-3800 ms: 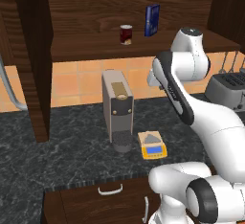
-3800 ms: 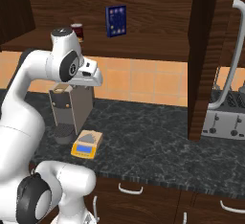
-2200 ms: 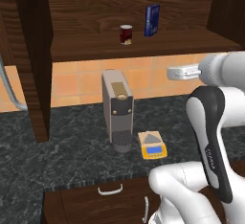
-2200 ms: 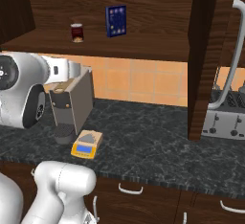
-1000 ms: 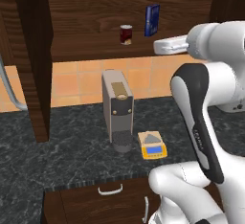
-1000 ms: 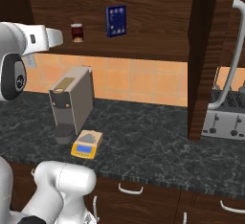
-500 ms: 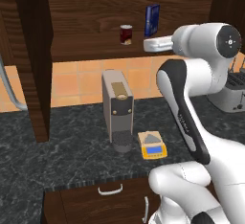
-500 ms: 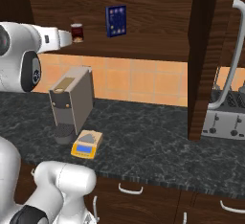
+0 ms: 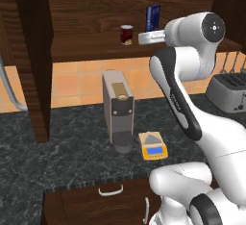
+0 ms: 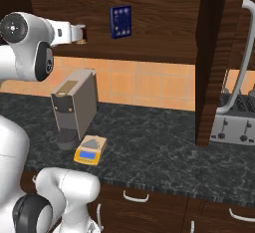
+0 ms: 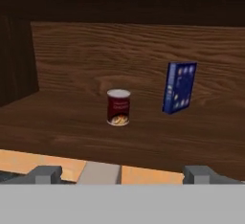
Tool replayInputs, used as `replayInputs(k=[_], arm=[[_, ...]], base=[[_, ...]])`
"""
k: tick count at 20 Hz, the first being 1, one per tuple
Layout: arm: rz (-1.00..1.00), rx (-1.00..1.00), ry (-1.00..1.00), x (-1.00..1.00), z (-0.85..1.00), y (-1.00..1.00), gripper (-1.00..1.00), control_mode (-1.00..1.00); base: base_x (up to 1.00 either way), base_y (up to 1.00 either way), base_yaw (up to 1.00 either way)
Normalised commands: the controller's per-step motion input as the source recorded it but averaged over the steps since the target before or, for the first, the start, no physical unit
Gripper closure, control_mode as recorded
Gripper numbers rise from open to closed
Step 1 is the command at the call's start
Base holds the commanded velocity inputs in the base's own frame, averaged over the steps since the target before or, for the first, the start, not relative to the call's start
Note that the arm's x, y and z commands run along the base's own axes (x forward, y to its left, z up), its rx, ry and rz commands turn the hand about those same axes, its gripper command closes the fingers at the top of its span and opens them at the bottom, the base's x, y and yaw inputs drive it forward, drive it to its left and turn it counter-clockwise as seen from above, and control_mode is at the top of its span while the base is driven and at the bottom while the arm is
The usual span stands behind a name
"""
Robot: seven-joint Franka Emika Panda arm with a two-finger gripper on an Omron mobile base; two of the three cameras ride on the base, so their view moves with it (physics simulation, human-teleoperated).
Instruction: Pick the canned food and place it on the digital scale for weighing, and close the cabinet.
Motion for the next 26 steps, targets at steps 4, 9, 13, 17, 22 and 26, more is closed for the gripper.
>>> replayInputs(k=[4, 9, 13, 17, 22, 26], arm=[[0.0, 0.0, -0.02, 0.56, 0.04, 0.22, -1.0, -1.0], [0.01, 0.03, -0.02, 0.68, 0.01, 0.18, -1.0, -1.0], [0.04, 0.06, 0.01, 0.61, 0.0, 0.0, -1.0, -1.0], [0.02, 0.02, 0.02, 0.61, 0.0, 0.0, -1.0, -1.0], [0.0, 0.0, 0.0, 0.56, -0.02, 0.0, -1.0, -1.0], [0.0, 0.0, 0.0, 0.56, -0.28, 0.08, -1.0, -1.0]], base=[[0.0, 0.0, 0.0], [0.0, 0.0, 0.0], [0.0, 0.0, 0.0], [0.0, 0.0, 0.0], [0.0, 0.0, 0.0], [0.0, 0.0, 0.0]])
